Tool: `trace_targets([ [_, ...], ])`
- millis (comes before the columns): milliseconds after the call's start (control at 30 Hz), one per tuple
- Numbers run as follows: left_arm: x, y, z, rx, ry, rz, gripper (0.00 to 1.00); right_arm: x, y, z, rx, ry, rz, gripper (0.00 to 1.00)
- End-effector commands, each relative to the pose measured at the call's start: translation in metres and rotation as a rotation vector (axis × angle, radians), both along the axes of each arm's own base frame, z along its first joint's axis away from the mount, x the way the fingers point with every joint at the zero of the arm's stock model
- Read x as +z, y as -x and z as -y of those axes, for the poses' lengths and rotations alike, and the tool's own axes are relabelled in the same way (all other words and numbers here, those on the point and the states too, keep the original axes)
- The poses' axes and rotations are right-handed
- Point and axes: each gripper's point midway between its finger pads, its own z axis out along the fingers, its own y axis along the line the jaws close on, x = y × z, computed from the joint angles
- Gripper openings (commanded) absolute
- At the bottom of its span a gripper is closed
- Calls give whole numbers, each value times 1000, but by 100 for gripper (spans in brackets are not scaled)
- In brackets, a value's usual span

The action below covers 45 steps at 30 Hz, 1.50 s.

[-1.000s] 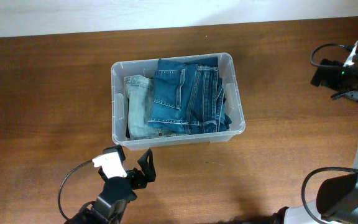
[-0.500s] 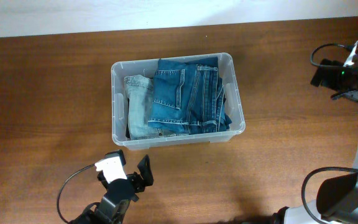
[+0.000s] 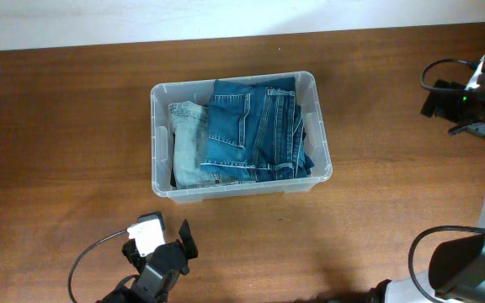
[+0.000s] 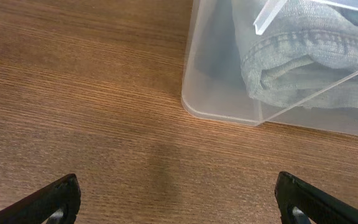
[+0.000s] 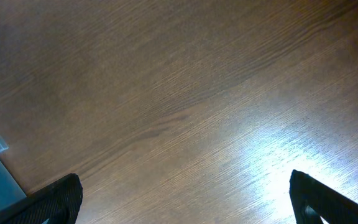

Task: Pack container

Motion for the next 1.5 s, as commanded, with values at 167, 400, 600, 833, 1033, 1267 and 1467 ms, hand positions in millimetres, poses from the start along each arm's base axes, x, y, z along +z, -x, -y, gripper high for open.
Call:
trace_targets([
  [167, -1, -1, -7, 22, -39, 13, 99, 4, -1, 2, -11, 6, 10, 99],
  [400, -1, -1, -7, 22, -39, 13, 99, 4, -1, 2, -11, 6, 10, 99],
  [600, -1, -1, -7, 22, -39, 13, 99, 4, -1, 2, -11, 6, 10, 98],
  [833, 23, -11, -23, 116, 41, 116, 99, 4, -1, 2, -11, 5, 10, 99],
  [1033, 47, -16, -64, 311, 101, 233, 99, 4, -1, 2, -11, 6, 10, 99],
  [1267, 88, -11, -104, 484, 182, 441, 99, 4, -1, 2, -11, 6, 10, 99],
  [1467, 91, -6, -124, 572, 172, 466, 99, 4, -1, 2, -11, 6, 10, 99],
])
